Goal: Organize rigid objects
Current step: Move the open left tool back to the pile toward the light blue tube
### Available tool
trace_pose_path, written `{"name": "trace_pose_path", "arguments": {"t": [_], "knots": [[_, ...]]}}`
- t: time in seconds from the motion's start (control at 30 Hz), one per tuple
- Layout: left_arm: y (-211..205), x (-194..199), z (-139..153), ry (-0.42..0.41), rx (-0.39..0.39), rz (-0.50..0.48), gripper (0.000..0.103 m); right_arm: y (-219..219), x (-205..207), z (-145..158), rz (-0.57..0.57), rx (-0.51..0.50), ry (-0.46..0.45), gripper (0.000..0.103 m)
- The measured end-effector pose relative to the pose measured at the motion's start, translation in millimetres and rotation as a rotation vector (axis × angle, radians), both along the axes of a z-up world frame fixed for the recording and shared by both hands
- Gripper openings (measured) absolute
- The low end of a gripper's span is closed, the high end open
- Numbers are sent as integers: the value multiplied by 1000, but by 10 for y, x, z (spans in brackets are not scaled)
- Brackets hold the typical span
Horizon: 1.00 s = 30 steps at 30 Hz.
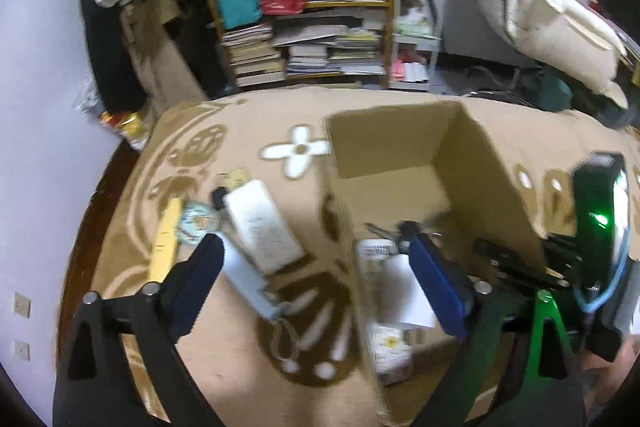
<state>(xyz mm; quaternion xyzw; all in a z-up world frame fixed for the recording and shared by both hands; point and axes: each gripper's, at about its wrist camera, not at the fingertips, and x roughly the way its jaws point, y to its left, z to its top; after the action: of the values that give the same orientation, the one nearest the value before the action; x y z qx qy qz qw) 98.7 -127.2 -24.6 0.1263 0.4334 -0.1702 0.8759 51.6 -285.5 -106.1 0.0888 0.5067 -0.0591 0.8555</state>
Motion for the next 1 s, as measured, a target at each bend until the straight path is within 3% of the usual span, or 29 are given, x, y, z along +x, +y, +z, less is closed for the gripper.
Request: {"name": "trace_pose_path", "arguments": {"t": [0.13, 0.33, 0.47, 0.8, 1.0], "knots": [[216, 197, 60, -26, 8, 47, 100, -12, -1, -1, 1, -3, 0, 13], [421, 469, -26, -25, 61, 14, 100, -5, -6, 0, -1, -5, 2, 13], [505, 627, -313, 13, 84, 37, 100, -4, -15, 9, 1, -18, 5, 13], [834, 910, -972, 188, -3, 96, 100, -2, -9, 11, -2, -20, 7, 13], [823, 954, -1146, 209, 51, 111, 100, -19, -12, 9, -2, -23, 7, 13]]}}
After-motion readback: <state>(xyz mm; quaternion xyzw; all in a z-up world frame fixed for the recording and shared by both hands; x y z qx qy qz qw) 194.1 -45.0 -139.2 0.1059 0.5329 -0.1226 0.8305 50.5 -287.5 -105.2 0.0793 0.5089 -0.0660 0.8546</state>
